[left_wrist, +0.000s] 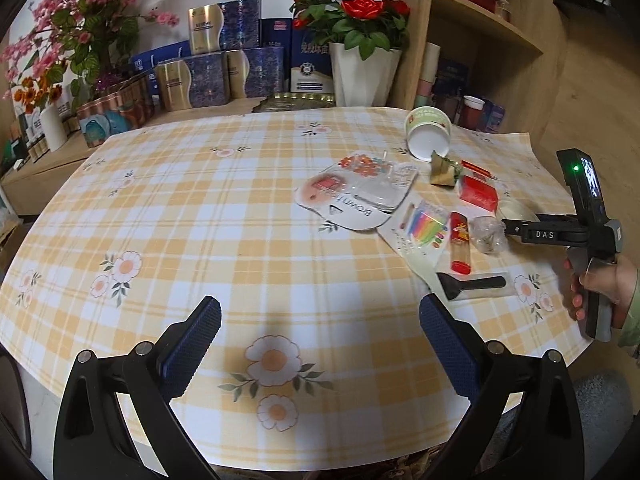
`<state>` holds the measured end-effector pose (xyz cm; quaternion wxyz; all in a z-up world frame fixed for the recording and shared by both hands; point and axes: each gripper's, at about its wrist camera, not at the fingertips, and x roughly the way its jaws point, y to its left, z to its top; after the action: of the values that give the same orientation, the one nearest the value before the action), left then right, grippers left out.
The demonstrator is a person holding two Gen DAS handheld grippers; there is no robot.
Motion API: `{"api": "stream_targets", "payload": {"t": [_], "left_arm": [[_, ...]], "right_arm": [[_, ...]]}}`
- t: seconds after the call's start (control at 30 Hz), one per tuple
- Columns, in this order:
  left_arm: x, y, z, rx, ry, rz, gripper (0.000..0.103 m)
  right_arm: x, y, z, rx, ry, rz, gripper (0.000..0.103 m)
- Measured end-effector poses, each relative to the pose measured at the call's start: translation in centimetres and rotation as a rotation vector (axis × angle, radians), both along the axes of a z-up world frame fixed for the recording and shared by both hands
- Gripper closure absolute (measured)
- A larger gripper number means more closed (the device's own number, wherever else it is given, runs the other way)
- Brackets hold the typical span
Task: Collect trash
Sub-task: 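Grasp the white plastic fork with the left gripper while the right gripper holds the lid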
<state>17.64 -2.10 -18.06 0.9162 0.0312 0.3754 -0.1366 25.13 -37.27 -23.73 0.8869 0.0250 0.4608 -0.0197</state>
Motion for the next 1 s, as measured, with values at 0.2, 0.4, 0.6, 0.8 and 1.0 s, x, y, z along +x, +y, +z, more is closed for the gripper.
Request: {"api": "stream_targets", "payload": {"t": [0.2, 0.4, 0.6, 0.8, 1.0], "left_arm": [[-0.5, -0.6, 0.3, 0.004, -0.010, -0.017, 0.006], [-0.7, -0.7, 0.8, 0.003, -0.012, -0.018, 0.006], [-1.1, -2.1, 0.4, 0.021, 0.014, -0.045, 0.006], [-1.0, -4.4, -0.5, 0.018, 0.078, -0.111, 0.034], [-0.2, -6.9, -1.5, 0.020, 0.117, -0.148, 0.042]], "right_arm": [[-1.9, 0.0, 0.7, 0.009, -0.045, 0.016, 0.017], [-4.0, 0.1, 1.9, 0.018, -0.092, 0.036, 0.017], [-6.4, 0.3, 2.7, 0.049, -0.161, 0.063, 0.017], [-7.5, 0.2, 2.3, 0.119, -0.183, 0.050, 0.017], [-8.3, 0.5, 2.0, 0.156, -0.204, 0.044, 0.017]]}}
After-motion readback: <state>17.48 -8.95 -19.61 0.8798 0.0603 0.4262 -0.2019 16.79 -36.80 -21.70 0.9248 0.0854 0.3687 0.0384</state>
